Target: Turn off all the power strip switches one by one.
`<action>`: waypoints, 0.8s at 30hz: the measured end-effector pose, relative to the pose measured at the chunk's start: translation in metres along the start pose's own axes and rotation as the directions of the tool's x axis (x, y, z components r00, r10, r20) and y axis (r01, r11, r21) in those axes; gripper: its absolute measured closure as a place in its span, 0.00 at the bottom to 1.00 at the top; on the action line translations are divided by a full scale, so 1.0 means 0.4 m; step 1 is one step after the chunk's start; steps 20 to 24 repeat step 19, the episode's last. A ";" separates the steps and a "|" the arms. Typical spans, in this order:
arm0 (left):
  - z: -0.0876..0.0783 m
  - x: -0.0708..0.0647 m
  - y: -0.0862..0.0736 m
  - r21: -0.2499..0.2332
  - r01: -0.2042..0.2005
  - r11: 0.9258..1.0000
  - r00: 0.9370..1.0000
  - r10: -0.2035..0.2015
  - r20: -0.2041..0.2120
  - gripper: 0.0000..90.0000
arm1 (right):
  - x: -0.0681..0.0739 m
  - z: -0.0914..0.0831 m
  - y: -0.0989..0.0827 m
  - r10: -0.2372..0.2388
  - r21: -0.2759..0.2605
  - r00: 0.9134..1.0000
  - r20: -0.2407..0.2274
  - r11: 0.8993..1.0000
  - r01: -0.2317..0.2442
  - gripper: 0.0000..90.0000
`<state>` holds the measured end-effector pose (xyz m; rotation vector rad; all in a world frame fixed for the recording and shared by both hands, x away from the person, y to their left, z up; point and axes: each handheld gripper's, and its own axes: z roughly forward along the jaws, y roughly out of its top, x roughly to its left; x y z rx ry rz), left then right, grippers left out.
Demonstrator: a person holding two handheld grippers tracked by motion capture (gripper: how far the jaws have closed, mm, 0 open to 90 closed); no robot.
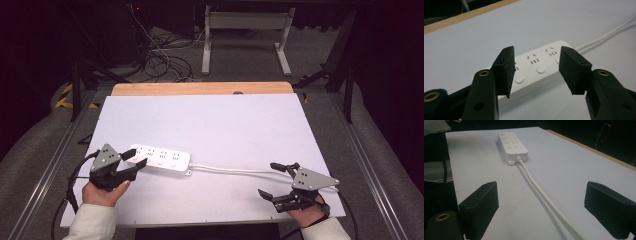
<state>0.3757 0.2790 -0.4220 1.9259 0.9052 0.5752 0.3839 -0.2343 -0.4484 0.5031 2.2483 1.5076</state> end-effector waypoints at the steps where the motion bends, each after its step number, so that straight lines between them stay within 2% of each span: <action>1: -0.006 -0.006 -0.010 -0.012 0.002 1.000 1.000 -0.001 0.021 0.48 | 0.000 0.000 0.000 0.000 0.000 1.000 0.000 1.000 0.000 0.14; 3: -0.018 -0.014 -0.031 -0.048 -0.003 0.999 0.999 0.005 0.052 0.43 | 0.000 0.002 0.000 -0.001 0.000 1.000 0.000 1.000 0.001 0.14; 6: -0.030 -0.028 -0.063 -0.090 0.007 0.996 0.997 0.000 0.073 0.37 | 0.001 0.003 0.001 0.000 0.005 1.000 0.001 1.000 0.000 0.14; 8: -0.030 -0.037 -0.086 -0.112 0.010 0.994 0.997 -0.002 0.075 0.36 | 0.002 0.004 0.001 0.001 0.006 1.000 0.002 1.000 -0.001 0.14; 10: -0.026 -0.046 -0.102 -0.103 0.000 0.995 0.999 0.005 0.047 0.34 | 0.003 0.005 0.001 0.002 0.010 1.000 0.003 1.000 -0.002 0.14; 12: -0.024 -0.054 -0.104 -0.095 -0.023 0.995 1.000 0.024 0.010 0.33 | 0.003 0.005 0.001 0.002 0.010 1.000 0.003 1.000 -0.002 0.14; 14: -0.022 -0.055 -0.103 -0.106 -0.015 0.994 1.000 0.015 -0.002 0.32 | 0.003 0.005 0.001 0.002 0.010 1.000 0.003 1.000 -0.002 0.14; 16: -0.022 -0.053 -0.104 -0.126 0.027 0.992 1.000 -0.025 0.015 0.30 | 0.003 0.005 0.001 0.002 0.011 1.000 0.003 1.000 -0.002 0.14; 18: -0.023 -0.047 -0.105 -0.134 0.047 0.990 0.999 -0.043 0.034 0.29 | 0.003 0.004 0.001 0.000 0.009 1.000 0.003 1.000 0.000 0.14; 24: -0.024 -0.045 -0.105 -0.141 0.048 0.989 0.998 -0.043 0.039 0.28 | 0.002 0.004 0.001 0.000 0.009 1.000 0.003 1.000 0.000 0.14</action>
